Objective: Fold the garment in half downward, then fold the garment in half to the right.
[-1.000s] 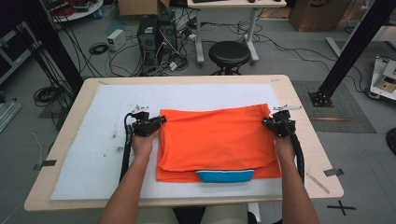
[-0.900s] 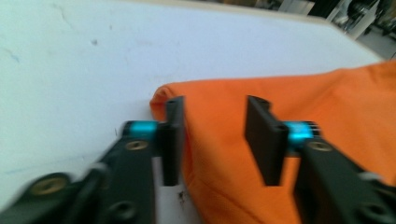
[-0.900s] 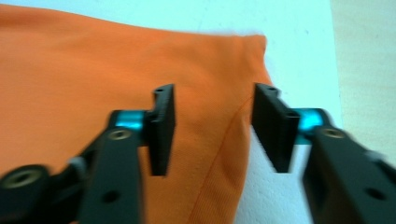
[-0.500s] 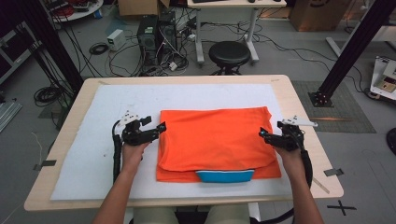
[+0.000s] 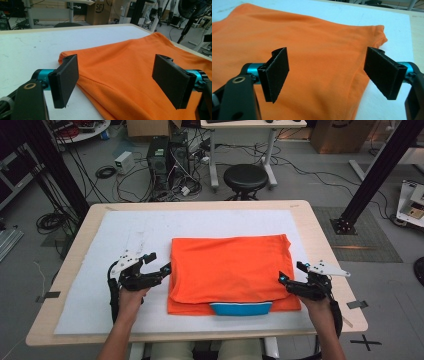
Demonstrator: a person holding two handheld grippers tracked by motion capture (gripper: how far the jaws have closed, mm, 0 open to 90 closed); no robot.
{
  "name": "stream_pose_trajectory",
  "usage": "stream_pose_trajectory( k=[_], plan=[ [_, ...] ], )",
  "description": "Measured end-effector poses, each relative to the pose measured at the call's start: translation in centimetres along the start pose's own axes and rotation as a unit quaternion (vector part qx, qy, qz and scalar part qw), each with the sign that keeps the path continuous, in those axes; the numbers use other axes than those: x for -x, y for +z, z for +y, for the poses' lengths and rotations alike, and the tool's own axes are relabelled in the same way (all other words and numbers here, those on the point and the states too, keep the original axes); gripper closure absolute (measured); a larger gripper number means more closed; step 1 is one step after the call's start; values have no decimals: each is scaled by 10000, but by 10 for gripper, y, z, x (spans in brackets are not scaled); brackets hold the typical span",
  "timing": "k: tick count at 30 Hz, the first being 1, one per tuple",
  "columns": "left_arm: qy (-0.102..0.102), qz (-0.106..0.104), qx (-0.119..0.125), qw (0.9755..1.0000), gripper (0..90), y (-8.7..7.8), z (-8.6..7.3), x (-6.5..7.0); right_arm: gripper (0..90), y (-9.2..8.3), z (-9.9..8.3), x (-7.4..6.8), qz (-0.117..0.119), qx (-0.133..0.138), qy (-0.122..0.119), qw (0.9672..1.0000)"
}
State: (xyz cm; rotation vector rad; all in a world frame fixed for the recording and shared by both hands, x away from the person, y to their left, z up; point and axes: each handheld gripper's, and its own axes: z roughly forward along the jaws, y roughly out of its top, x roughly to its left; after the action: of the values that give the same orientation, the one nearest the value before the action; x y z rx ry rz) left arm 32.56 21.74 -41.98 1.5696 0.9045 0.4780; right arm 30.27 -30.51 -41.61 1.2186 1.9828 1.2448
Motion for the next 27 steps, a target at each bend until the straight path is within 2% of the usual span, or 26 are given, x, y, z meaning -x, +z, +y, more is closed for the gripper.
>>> stream_pose_trajectory(
  k=[3, 6, 14, 20, 27],
  plan=[
    [102, 68, 4, 9999, 215, -5, 5, 0, 207, 5, 1, -2, 47, 5, 15, 10000],
    [103, 119, 87, 9998, 214, -9, 7, 0, 207, 10, 2, -6, 41, -20, -24, 10000],
    [217, 198, -11, 9996, 214, -13, 6, 5, 207, 10, 5, -11, 82, 13, -98, 9999],
    [179, 154, -23, 9997, 212, -10, 7, 9, 208, 5, 4, -8, 46, 60, -52, 10000],
    [76, 155, -234, 9996, 212, -11, 5, 12, 208, 6, 4, -7, -8, 79, -5, 10000]
  ],
)
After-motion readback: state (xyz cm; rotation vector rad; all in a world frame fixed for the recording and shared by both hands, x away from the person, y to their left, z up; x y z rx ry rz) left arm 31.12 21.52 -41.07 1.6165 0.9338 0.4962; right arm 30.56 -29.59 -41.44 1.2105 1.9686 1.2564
